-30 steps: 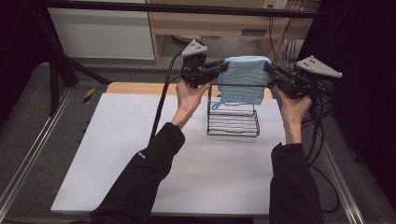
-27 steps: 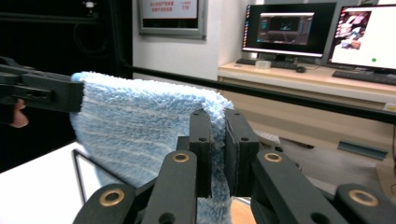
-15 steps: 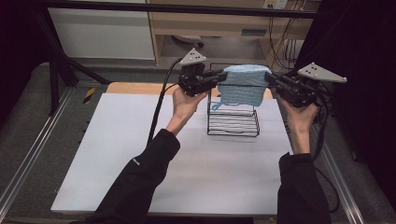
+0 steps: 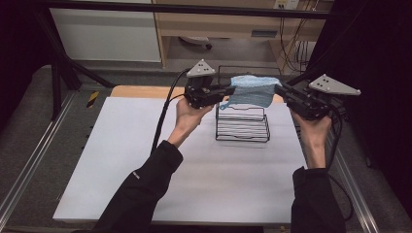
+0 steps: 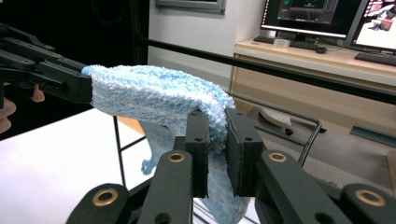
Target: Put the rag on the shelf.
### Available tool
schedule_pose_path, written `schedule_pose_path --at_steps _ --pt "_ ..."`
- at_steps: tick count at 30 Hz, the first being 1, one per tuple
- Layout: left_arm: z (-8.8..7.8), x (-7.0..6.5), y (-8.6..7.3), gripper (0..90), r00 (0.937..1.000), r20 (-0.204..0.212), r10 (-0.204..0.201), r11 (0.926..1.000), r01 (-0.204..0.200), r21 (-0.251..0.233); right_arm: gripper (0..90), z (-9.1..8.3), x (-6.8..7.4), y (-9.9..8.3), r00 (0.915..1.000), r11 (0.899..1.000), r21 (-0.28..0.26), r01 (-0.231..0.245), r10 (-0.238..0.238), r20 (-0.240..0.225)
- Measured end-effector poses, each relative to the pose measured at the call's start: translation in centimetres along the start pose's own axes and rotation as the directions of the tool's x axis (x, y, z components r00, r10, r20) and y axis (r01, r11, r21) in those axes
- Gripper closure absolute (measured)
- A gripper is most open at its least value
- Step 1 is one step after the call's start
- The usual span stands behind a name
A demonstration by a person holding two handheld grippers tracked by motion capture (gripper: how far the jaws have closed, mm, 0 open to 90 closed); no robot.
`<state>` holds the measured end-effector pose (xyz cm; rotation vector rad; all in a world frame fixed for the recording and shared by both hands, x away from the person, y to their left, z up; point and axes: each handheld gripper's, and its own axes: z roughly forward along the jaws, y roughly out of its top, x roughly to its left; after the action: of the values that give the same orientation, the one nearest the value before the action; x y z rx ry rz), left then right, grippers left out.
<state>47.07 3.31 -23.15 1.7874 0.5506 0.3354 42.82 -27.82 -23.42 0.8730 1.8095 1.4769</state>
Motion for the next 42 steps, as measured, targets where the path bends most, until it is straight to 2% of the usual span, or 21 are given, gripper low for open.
schedule_pose_path --at_steps 6,12,14,18,20,21,24,26,31,33,36,38,42 --pt "0.3 -0.4 -0.6 77.8 0.9998 -0.013 0.013 0.9997 -0.013 0.018 75.9 -0.4 0.3 -0.4 1.0 1.0 0.019 0.002 -0.002 -0.007" --pt "0.4 -0.7 -1.0 78.2 0.9993 -0.026 0.026 0.9993 -0.025 0.026 66.3 -1.2 0.6 -0.2 0.9999 0.999 0.033 -0.001 0.001 -0.011" --pt "0.3 -0.7 -1.1 78.3 0.9992 -0.027 0.03 0.9992 -0.029 0.026 61.6 -1.6 0.8 0.3 0.9998 1.0 0.008 -0.004 0.004 -0.021" --pt "0.2 -0.8 -1.0 78.4 0.999 -0.028 0.036 0.999 -0.035 0.027 60.0 -1.7 1.2 1.3 0.9998 1.0 -0.014 -0.012 0.012 -0.017" --pt "0.2 -0.8 -1.0 78.4 0.9987 -0.028 0.042 0.9987 -0.042 0.03 64.8 -1.5 1.4 1.9 0.9997 1.0 -0.025 -0.018 0.018 -0.016" --pt "0.2 -0.8 -1.0 78.4 0.9987 -0.027 0.043 0.9986 -0.042 0.031 71.3 -1.3 1.4 2.3 0.9996 1.0 -0.023 -0.021 0.021 -0.02" --pt "0.2 -0.7 -1.1 78.3 0.9989 -0.024 0.04 0.9987 -0.039 0.032 85.3 -0.3 1.3 3.0 0.9974 0.998 0.031 -0.058 0.059 -0.043" --pt "0.2 -0.7 -1.1 78.1 0.999 -0.021 0.039 0.9987 -0.038 0.033 90.0 0.4 1.3 3.0 0.9952 0.994 0.073 -0.079 0.082 -0.053" --pt "0.0 -0.7 -1.0 75.4 0.9993 -0.018 0.034 0.999 -0.033 0.031 90.0 0.8 1.3 1.9 0.9914 0.985 0.139 -0.103 0.113 -0.065" --pt "-0.2 -0.7 -0.8 74.2 0.9996 -0.012 0.027 0.9992 -0.027 0.028 90.0 0.8 1.3 1.7 0.9908 0.984 0.144 -0.107 0.118 -0.066" --pt "-0.6 -0.7 -0.2 67.7 0.9999 0.0 0.011 0.9997 -0.011 0.022 90.0 0.8 1.4 0.7 0.991 0.983 0.156 -0.101 0.113 -0.071" --pt "-0.9 -0.8 0.4 67.5 0.9999 -0.006 0.015 0.9997 -0.015 0.018 90.0 0.8 1.4 0.5 0.9915 0.983 0.155 -0.098 0.11 -0.069" --pt "-1.5 -1.0 1.7 67.7 1.0 -0.006 0.007 0.9997 -0.008 -0.023 90.0 0.9 1.4 0.0 0.9919 0.982 0.163 -0.096 0.108 -0.067"
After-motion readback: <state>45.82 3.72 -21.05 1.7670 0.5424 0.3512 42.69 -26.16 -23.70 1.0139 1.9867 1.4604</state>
